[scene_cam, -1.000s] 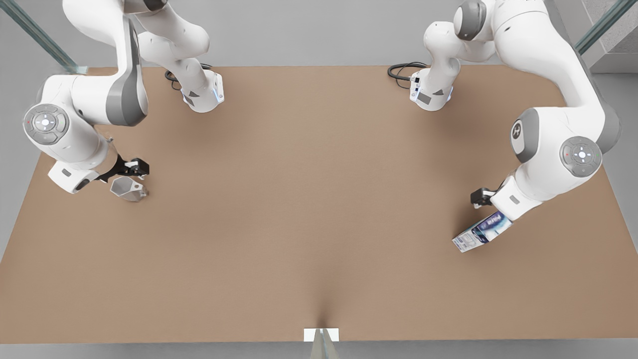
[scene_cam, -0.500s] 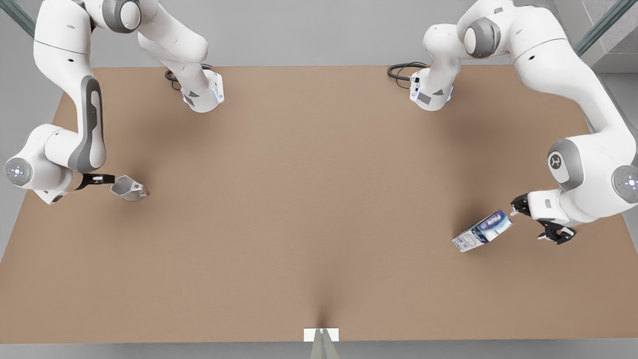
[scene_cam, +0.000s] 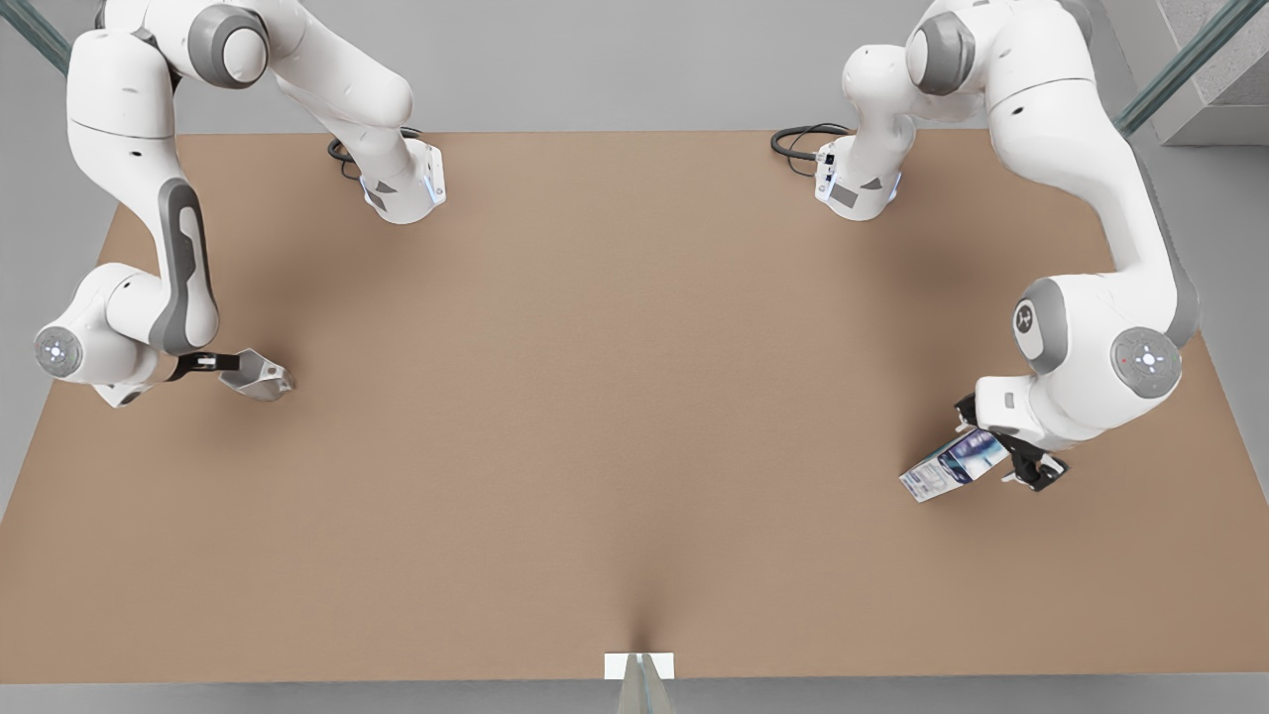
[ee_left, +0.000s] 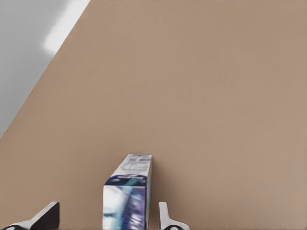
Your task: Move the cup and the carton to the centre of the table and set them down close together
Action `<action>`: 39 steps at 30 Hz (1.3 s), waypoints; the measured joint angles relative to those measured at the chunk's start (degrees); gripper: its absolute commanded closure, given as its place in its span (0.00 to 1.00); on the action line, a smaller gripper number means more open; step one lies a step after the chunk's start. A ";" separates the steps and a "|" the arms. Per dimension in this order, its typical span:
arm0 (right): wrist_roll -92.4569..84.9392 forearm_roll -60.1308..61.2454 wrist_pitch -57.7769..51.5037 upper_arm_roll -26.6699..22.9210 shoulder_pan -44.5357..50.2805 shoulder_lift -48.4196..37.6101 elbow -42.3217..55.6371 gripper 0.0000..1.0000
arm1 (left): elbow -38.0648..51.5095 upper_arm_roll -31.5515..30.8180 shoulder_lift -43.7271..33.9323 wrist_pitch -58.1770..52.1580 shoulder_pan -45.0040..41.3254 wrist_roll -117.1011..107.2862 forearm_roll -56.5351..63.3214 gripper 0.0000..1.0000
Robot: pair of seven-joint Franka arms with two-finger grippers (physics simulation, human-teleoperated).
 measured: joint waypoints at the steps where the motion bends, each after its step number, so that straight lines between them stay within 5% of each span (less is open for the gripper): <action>1: 0.00 0.00 0.08 0.00 0.00 0.27 0.08 0.00 | -0.92 0.11 0.00 0.61 1.17 0.22 0.41 0.00; 12: 0.00 2.35 0.26 0.26 0.18 3.92 0.62 0.00 | -11.64 0.18 -1.15 7.51 3.09 -2.11 3.05 0.01; 13: 0.00 2.38 0.18 0.29 0.19 3.97 0.62 0.19 | -12.79 0.18 -1.20 8.81 2.99 -2.13 3.26 0.01; 14: 0.00 2.46 0.17 0.26 0.08 3.98 0.69 0.50 | -16.16 0.18 -2.09 12.65 2.94 -2.11 3.43 0.01; 17: -0.01 2.78 0.08 0.35 0.09 4.59 0.70 0.76 | -21.75 -0.08 -3.48 19.56 2.67 -1.93 4.79 0.01; 28: -0.12 3.50 -0.10 0.35 0.25 5.12 1.23 0.79 | -28.68 -0.82 -2.01 31.45 3.01 -1.46 6.21 0.02; 36: 0.04 4.05 -1.23 6.26 -3.74 5.44 2.92 0.79 | -29.52 -4.17 -1.87 37.33 6.03 -1.67 7.20 0.02; 39: 1.55 4.23 -4.49 11.45 -3.54 4.15 5.55 0.79 | -29.42 -7.53 -1.48 37.26 9.23 -1.35 4.49 0.27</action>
